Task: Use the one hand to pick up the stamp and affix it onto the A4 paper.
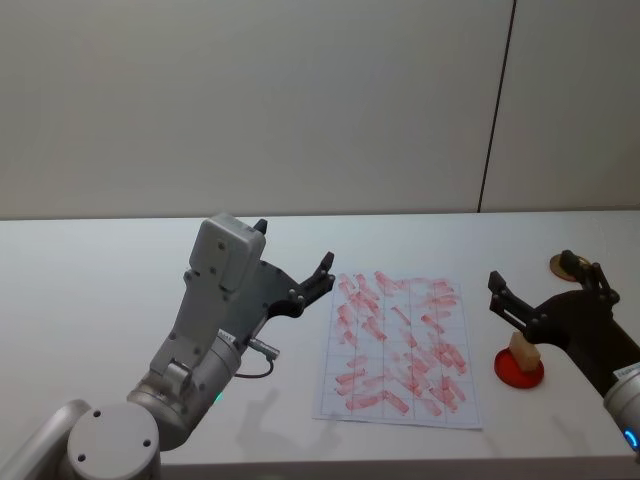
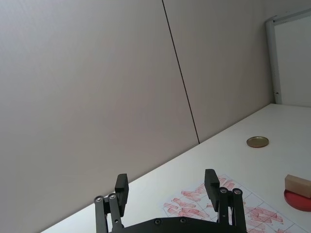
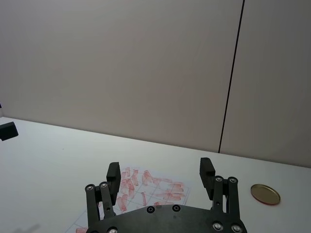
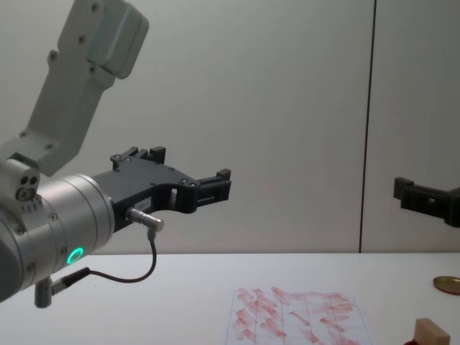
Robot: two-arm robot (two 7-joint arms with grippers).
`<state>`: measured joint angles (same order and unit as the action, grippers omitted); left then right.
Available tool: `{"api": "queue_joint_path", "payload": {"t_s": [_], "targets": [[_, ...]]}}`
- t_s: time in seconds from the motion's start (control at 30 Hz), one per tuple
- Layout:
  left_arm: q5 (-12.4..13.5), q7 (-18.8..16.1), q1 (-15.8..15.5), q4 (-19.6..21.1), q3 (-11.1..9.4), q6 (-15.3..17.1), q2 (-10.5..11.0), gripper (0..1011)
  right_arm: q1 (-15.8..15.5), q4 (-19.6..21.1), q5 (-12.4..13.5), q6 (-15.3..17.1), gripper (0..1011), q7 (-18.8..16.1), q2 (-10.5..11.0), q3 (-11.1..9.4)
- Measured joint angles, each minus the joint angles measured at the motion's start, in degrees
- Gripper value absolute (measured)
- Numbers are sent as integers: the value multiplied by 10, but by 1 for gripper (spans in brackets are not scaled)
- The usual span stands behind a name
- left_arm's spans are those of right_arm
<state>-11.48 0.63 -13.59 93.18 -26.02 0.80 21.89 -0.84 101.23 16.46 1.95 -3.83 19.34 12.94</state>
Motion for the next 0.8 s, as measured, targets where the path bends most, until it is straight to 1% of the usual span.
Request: {"api": "queue_joint_path", "payload": {"t_s": [0.8], "targets": [[0, 0, 0, 0, 0, 0, 0, 993, 0, 0, 0, 0, 1001, 0, 0, 0]]}}
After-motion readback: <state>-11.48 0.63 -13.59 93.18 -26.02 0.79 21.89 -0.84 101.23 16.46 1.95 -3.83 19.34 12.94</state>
